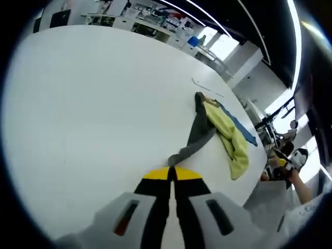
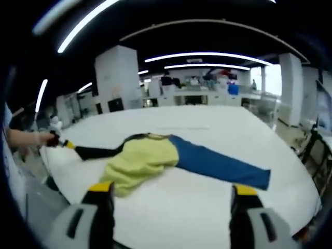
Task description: Fold the garment on the visible template until the final outline fits inside the template.
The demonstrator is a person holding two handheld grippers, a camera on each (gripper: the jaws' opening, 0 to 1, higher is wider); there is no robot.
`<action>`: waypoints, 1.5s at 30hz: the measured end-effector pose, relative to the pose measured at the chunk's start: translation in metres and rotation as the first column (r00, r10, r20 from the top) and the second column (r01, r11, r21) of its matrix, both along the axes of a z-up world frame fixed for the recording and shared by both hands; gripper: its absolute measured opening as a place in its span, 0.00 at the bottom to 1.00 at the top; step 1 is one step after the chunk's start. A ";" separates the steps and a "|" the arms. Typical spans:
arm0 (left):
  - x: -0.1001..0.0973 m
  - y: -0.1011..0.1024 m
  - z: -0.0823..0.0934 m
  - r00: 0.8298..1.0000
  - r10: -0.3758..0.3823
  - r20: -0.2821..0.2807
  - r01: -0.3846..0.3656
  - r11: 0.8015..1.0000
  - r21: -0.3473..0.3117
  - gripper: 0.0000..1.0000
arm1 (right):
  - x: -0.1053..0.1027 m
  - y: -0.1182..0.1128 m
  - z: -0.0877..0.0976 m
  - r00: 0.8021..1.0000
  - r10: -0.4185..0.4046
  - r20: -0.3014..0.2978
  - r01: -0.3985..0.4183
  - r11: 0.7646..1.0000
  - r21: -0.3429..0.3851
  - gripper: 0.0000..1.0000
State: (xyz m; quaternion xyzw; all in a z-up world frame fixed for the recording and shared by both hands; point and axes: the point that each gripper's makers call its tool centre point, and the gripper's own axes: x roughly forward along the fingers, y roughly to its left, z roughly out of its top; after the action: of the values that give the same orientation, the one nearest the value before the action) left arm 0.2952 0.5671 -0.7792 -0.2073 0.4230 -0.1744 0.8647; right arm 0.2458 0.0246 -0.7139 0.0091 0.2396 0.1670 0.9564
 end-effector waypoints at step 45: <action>0.082 0.135 -0.069 0.981 -0.026 -0.191 0.073 0.967 0.244 0.00 | 0.012 0.031 -0.017 0.993 0.006 -0.116 -0.014 0.998 -0.067 0.94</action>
State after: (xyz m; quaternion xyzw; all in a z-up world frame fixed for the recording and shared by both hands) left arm 0.3773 0.7020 -0.8481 -0.1018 0.5255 -0.1211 0.8359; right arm 0.2573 0.0561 -0.7311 -0.0148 0.3004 0.1627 0.9397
